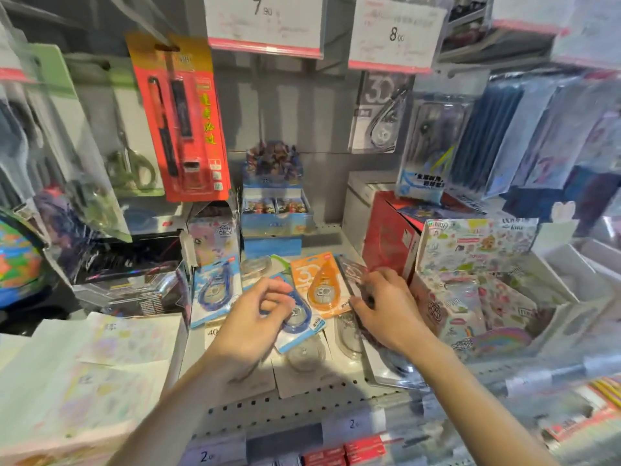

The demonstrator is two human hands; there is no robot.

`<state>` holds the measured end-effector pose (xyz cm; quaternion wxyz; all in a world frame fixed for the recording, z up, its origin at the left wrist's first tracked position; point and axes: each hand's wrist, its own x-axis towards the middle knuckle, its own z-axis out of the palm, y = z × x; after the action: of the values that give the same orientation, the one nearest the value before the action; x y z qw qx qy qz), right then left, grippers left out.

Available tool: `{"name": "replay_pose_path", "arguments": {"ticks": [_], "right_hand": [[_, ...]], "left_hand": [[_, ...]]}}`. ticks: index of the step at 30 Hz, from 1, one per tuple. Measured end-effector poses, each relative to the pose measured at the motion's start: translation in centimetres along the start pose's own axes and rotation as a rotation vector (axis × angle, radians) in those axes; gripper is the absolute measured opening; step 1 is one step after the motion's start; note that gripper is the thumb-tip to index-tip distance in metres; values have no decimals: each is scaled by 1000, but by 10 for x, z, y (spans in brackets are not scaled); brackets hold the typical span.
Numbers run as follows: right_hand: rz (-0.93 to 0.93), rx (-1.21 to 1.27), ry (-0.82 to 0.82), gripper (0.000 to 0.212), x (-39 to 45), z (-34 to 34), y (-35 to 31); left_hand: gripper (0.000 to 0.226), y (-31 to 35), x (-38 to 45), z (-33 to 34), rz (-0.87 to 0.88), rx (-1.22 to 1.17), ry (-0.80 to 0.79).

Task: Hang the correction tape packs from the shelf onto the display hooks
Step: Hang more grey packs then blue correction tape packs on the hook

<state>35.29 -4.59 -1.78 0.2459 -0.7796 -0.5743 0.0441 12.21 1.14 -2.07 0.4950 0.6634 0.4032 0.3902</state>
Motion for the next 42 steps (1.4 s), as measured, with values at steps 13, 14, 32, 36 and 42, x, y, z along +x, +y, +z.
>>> {"name": "replay_pose_path", "arguments": {"ticks": [13, 14, 32, 36, 42], "right_hand": [[59, 169, -75, 41, 4, 1, 2], [72, 199, -45, 39, 3, -1, 2], [-65, 595, 28, 57, -21, -15, -14], [-74, 689, 1, 51, -26, -17, -18], [-5, 723, 61, 30, -42, -41, -24]], "left_hand": [[12, 6, 4, 1, -82, -67, 11], [11, 6, 6, 1, -92, -77, 5], [15, 32, 57, 53, -289, -291, -50], [13, 29, 47, 49, -219, -324, 10], [13, 27, 22, 27, -127, -279, -2]]}}
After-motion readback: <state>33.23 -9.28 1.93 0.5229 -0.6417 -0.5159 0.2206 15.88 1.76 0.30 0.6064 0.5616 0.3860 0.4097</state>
